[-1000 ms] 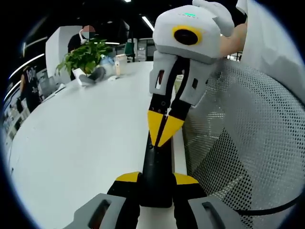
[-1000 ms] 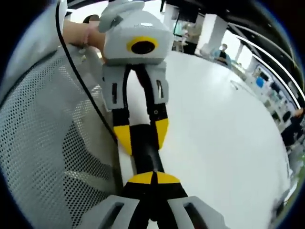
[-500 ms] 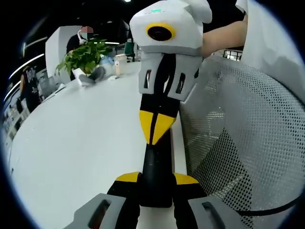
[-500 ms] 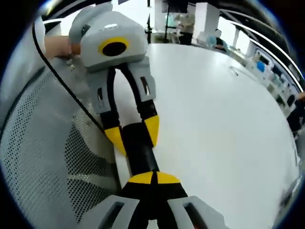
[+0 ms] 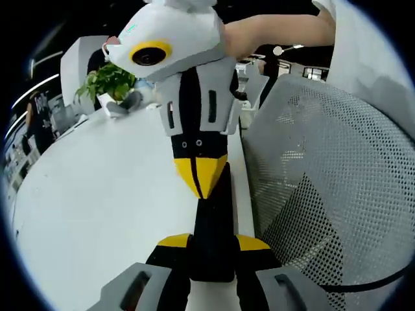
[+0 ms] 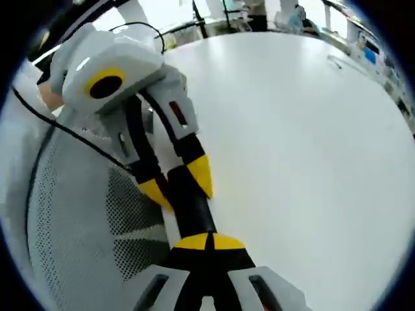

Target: Press the specified remote control buttons in sequence, fully releasing each button before pressing the next.

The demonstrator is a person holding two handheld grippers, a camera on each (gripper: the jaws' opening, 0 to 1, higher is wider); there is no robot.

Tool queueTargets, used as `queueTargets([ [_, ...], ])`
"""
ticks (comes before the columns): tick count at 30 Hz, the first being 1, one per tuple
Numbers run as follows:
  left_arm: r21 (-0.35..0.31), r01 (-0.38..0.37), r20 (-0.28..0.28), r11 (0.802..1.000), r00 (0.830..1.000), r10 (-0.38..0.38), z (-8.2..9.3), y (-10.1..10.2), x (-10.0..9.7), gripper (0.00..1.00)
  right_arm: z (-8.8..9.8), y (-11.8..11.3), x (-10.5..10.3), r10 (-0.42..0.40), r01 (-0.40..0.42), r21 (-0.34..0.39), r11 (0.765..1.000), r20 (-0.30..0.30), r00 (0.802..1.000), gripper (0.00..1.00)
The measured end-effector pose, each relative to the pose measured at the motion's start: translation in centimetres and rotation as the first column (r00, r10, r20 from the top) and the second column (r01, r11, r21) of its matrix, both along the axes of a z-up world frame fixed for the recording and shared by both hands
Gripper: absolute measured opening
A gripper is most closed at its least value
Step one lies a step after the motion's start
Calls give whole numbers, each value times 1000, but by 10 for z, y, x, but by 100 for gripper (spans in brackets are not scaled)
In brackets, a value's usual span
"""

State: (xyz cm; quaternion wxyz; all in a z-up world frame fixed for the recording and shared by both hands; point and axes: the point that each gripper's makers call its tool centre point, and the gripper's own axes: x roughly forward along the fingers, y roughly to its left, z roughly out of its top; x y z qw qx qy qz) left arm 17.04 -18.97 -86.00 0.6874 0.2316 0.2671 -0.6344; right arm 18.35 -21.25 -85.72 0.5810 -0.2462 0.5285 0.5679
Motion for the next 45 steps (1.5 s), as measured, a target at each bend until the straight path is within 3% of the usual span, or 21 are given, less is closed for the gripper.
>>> queueTargets([
  [3,0,0,0,1000,1000,0,0,0,0,24,-1,1,0,13,-15,-44,999,-49,999,0],
  [11,6,7,5,1000,1000,-7,0,0,0,24,-3,2,0,56,-65,-113,991,-87,995,0],
  [24,7,8,7,1000,1000,-8,0,0,0,24,-4,1,0,-17,-13,-188,982,-154,988,0],
  [33,9,7,8,1000,1000,-7,0,0,0,24,-4,1,-2,12,-34,-217,976,-103,995,0],
  [38,8,7,7,1000,1000,-7,0,0,0,24,-4,1,-2,58,-58,-219,974,-9,998,0],
  [45,7,4,7,1000,1000,-5,0,0,0,24,-3,0,0,45,-34,-186,982,55,997,0],
])
